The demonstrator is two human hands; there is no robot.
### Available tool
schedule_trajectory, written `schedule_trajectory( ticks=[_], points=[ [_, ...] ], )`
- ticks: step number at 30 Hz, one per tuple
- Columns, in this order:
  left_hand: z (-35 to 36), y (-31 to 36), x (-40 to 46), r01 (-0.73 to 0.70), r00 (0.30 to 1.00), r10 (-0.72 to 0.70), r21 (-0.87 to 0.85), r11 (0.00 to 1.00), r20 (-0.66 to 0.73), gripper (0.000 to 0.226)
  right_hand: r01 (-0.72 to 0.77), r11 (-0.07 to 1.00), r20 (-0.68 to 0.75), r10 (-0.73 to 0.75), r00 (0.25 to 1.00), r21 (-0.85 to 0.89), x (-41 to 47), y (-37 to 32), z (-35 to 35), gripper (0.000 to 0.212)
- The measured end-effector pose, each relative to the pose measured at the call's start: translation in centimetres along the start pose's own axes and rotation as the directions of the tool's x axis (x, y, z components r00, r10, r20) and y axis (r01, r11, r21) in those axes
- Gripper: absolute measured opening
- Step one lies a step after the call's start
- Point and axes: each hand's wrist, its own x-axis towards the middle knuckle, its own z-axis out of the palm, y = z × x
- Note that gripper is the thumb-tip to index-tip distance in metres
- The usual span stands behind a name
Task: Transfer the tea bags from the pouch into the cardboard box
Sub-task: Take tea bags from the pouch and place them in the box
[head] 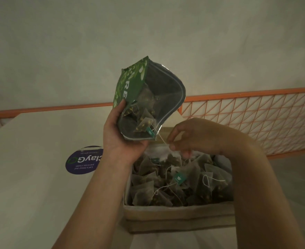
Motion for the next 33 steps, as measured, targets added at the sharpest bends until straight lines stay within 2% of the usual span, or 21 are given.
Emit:
schedule_trajectory(
  ticks=[3,5,9,14,16,18,21,26,29,33],
  points=[
    [-0.2,0.1,0.1,0.000,1.000,0.000,0.003,1.000,0.010,0.051,0.020,0.998,-0.081,-0.024,0.996,-0.058,-0.1,-0.3,-0.3,0.028],
    [-0.2,0.2,0.2,0.001,1.000,-0.001,0.011,1.000,0.011,0.054,0.081,0.997,-0.098,-0.080,0.992,0.006,-0.4,-0.8,-0.5,0.025],
    [-0.4,0.3,0.2,-0.009,1.000,0.009,0.055,0.998,-0.009,0.061,0.142,0.983,-0.021,-0.140,0.990,0.115,-0.4,-1.6,0.0,0.017],
    [0.0,0.3,0.1,-0.035,0.999,0.036,0.065,0.997,-0.025,0.061,0.121,0.959,0.067,-0.143,0.987,0.257,-0.8,-2.2,-0.2,0.013],
    [0.2,0.3,0.0,-0.036,0.999,0.038,0.058,0.998,-0.026,0.061,0.097,0.952,0.056,-0.118,0.991,0.292,-1.2,-2.4,-0.4,0.014],
    [0.1,0.4,0.0,-0.035,0.999,0.036,0.041,0.999,-0.027,0.061,0.084,0.969,-0.030,-0.079,0.996,0.234,-1.4,-2.7,-0.5,0.016],
    [0.2,0.4,-0.1,-0.031,0.999,0.033,0.045,0.999,-0.025,0.061,0.072,0.995,-0.244,-0.054,0.968,0.066,-1.3,-3.0,-0.3,0.031],
    [0.2,0.3,-0.3,-0.030,0.999,0.031,0.038,0.999,-0.020,0.051,-0.087,0.988,-0.575,0.000,0.818,-0.125,-1.2,-4.2,0.9,0.048],
    [-0.1,0.4,0.0,-0.030,1.000,0.030,0.038,0.999,0.004,0.056,-0.177,0.957,-0.605,0.001,0.796,-0.231,-0.9,-4.9,1.7,0.054],
    [-0.6,0.6,0.4,-0.040,0.999,0.037,0.093,0.995,0.035,0.062,-0.157,0.966,-0.514,0.029,0.858,-0.208,-0.6,-5.0,1.9,0.046]
  ],
)
